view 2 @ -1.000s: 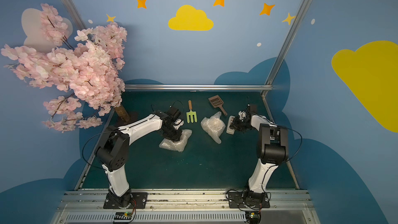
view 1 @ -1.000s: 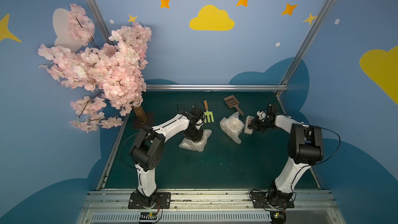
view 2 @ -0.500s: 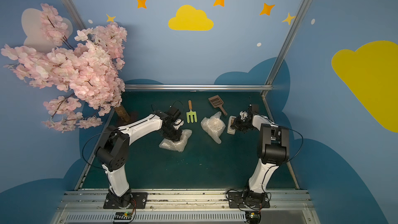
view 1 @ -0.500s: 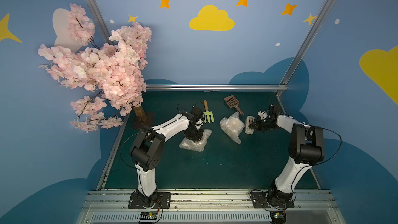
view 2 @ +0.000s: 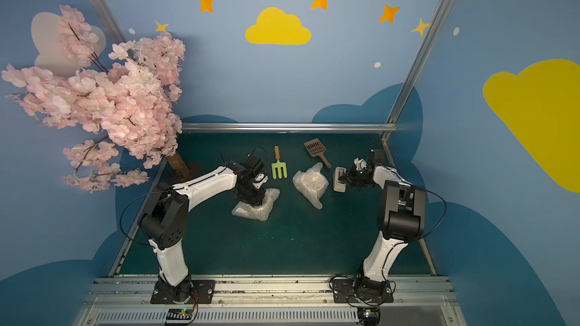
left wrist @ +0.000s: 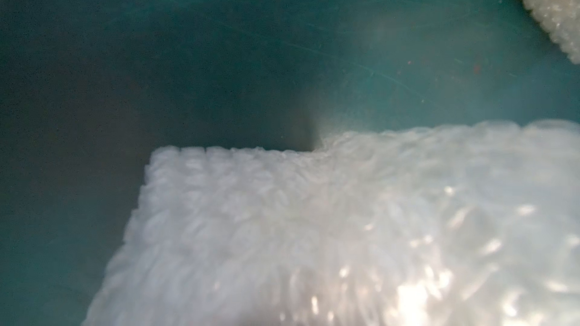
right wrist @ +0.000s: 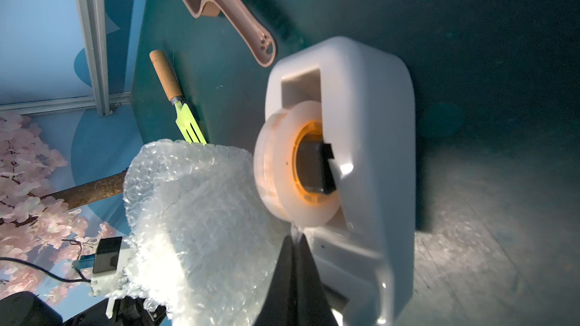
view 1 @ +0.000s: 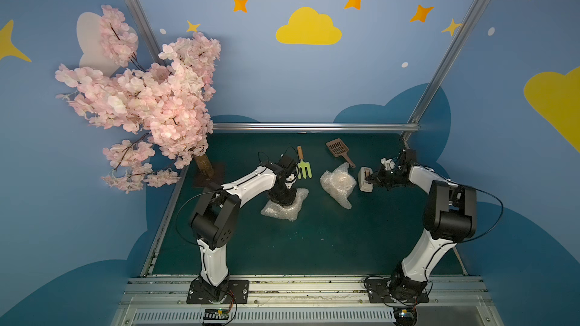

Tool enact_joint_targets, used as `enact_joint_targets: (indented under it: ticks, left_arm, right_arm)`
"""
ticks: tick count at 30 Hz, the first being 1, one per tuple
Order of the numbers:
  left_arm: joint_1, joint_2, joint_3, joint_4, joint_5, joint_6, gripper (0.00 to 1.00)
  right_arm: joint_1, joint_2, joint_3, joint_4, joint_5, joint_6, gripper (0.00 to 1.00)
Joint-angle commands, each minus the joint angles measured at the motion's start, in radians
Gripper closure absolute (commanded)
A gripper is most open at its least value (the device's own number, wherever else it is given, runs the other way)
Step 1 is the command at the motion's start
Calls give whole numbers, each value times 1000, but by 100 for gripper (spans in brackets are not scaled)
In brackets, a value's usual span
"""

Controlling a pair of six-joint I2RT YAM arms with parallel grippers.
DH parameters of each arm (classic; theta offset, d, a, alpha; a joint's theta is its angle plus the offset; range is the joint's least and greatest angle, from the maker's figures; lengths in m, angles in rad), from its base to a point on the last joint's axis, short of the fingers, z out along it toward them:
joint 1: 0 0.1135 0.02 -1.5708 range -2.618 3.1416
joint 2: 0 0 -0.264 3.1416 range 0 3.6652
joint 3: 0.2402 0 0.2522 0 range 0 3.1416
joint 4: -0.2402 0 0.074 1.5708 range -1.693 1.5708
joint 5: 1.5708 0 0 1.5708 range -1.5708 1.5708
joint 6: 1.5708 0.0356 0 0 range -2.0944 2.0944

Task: Wrap mugs in bubble wrap
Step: Tear off the tape using the Tape Cutter.

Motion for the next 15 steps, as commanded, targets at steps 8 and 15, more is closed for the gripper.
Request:
enact_joint_targets:
  ticks: [8, 15]
  left_arm:
    - [4, -6, -25, -45, -24, 6, 80]
    - [3, -6, -17, -49, -23, 8, 80]
  right_arm:
    - [8, -24, 33, -3, -25, -27, 100]
    - [5, -52, 18, 9, -58, -5, 100]
